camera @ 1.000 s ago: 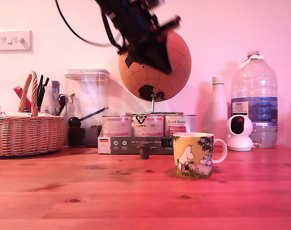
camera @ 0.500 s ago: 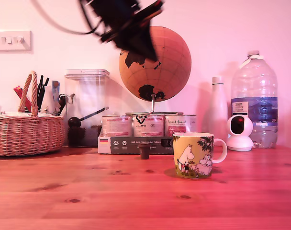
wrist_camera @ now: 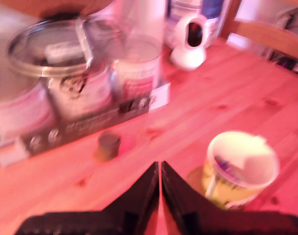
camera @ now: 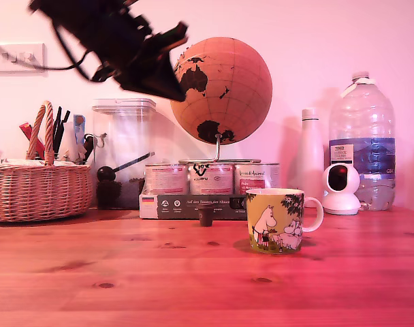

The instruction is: Pick up the coffee capsules on the table and drop them inside the coffee cup

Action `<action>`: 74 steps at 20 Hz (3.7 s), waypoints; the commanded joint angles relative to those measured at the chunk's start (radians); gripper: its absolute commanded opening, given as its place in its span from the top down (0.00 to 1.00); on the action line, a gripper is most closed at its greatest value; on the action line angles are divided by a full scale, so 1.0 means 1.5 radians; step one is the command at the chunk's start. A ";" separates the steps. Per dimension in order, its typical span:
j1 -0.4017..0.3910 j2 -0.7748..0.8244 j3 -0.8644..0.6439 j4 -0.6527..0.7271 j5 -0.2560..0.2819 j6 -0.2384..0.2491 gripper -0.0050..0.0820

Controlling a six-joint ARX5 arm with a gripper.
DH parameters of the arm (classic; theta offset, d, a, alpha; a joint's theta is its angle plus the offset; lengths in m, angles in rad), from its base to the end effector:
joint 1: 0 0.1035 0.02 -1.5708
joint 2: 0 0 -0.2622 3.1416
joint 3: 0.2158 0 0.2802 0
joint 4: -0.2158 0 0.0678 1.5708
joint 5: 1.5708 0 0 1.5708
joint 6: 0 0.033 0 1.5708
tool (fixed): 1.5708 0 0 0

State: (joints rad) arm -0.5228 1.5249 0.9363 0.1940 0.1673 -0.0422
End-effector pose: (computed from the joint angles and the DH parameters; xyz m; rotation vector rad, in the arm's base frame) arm 0.3105 -0.1853 0.2248 0.0312 0.4103 -0.6724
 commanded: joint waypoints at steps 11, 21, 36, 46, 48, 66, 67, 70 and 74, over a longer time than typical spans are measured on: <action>0.013 -0.006 -0.208 0.273 -0.024 -0.057 0.96; 0.013 -0.006 -0.246 0.326 -0.051 -0.059 0.18; 0.026 0.015 -0.246 0.379 -0.081 -0.051 0.18; 0.033 0.126 -0.231 0.478 -0.032 -0.036 0.18; 0.033 0.147 -0.214 0.480 -0.019 -0.024 0.18; 0.033 0.290 -0.064 0.436 -0.007 -0.003 0.18; 0.033 0.293 -0.053 0.425 -0.006 -0.003 0.18; 0.033 0.308 -0.023 0.401 0.001 -0.002 0.18; 0.033 0.339 0.007 0.393 0.005 -0.001 0.18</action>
State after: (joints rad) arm -0.4744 1.9984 0.9470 0.7818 0.1703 -0.0490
